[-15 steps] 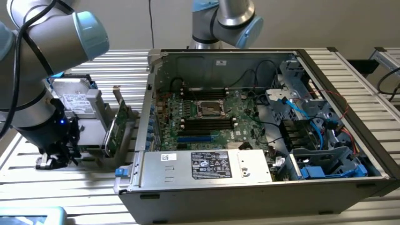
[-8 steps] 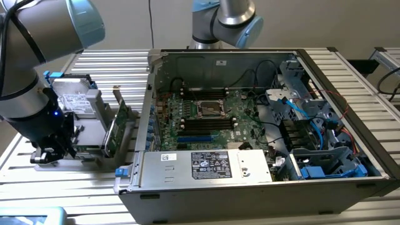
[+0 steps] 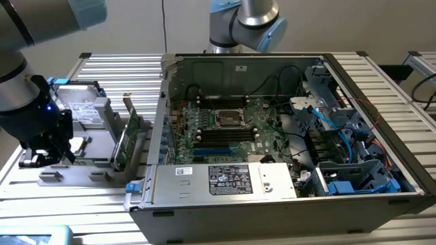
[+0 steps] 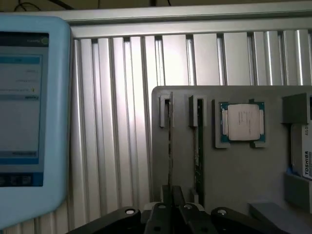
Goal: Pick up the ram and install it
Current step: 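Pick up the ram and move it above insertion slot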
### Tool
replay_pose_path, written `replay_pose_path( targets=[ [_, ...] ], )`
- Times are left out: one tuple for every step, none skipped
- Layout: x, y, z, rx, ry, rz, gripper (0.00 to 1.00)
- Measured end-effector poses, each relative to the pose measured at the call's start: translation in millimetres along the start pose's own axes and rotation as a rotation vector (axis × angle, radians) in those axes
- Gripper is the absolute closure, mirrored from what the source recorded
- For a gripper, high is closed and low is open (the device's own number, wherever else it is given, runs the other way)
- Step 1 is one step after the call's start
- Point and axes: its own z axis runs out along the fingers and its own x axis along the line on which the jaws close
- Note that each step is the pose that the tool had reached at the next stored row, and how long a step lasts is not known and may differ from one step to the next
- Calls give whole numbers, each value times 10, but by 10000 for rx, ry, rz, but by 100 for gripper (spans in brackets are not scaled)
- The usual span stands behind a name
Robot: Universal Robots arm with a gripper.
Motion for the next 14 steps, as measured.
replay_pose_path(
  targets=[
    [1, 1, -46, 1, -1, 0, 88],
    [2, 2, -91, 1, -2, 0, 88],
    [3, 4, -137, 0, -1, 0, 88],
    [4, 4, -184, 1, -1, -1, 88],
    [6, 0, -230, 1, -1, -2, 88],
    [8, -7, -274, 1, -2, -1, 88],
    [9, -22, -318, 1, -2, 0, 88],
    [11, -44, -370, 0, -1, 0, 88],
    [12, -65, -414, -1, -1, 0, 88],
    [14, -90, -459, 0, -1, -1, 88],
    [16, -119, -509, 0, -2, -1, 88],
    [18, -146, -555, 0, -1, -1, 88],
    [21, -174, -601, 0, -1, 0, 88],
    [25, -202, -647, 0, -1, 0, 88]
  ],
)
